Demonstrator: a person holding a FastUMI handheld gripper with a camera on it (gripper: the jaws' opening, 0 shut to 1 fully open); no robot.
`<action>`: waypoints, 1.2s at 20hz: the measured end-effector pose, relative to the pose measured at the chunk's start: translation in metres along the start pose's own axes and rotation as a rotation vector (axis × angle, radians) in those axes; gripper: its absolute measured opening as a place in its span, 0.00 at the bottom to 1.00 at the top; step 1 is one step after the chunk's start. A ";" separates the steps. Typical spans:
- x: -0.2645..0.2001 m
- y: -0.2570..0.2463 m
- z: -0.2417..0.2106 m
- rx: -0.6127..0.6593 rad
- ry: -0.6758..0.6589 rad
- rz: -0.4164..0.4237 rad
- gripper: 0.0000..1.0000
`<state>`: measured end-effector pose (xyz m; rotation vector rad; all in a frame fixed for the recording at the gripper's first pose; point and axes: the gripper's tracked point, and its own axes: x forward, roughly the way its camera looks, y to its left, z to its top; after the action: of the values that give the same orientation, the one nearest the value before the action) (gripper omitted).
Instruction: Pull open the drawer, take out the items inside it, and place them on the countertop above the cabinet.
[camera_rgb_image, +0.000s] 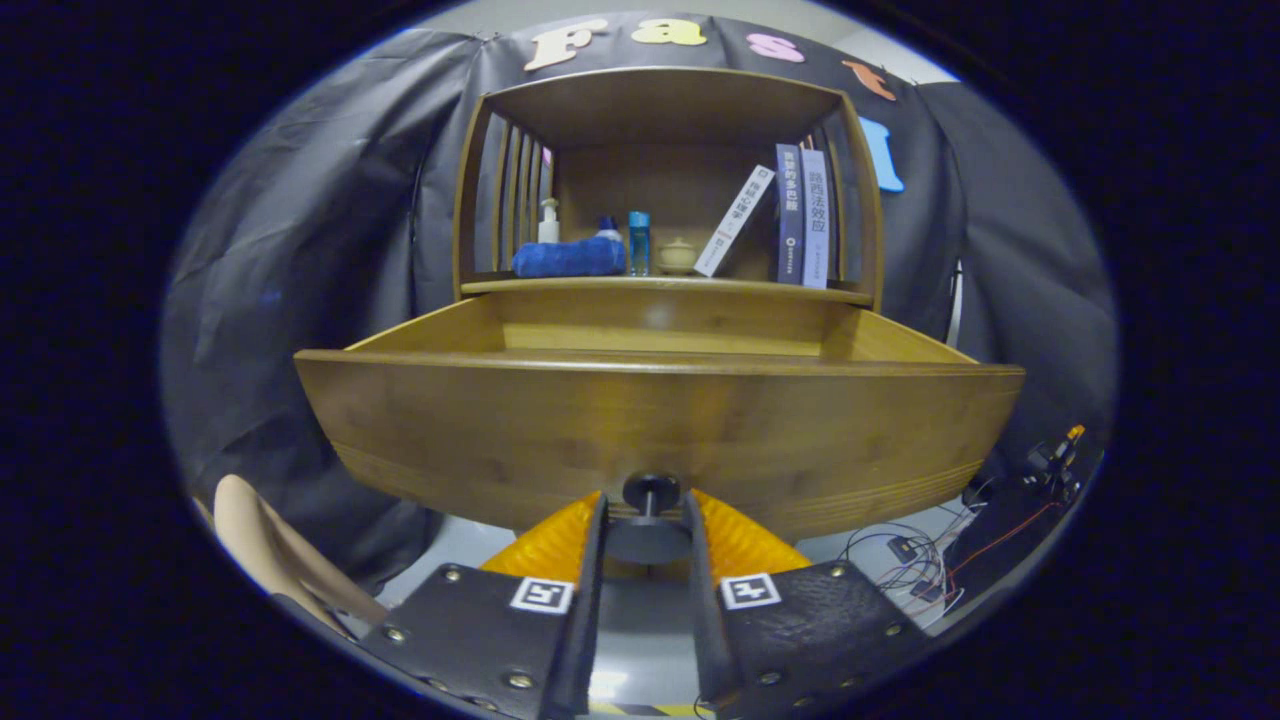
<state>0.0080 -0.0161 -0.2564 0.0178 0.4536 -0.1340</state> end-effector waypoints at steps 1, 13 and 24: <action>-0.007 -0.001 0.006 -0.030 -0.026 0.005 0.54; -0.003 0.021 0.183 -0.019 -0.284 0.104 0.86; 0.123 0.017 0.162 -0.213 0.147 0.127 0.86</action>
<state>0.1903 -0.0225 -0.1651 -0.1535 0.6101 0.0416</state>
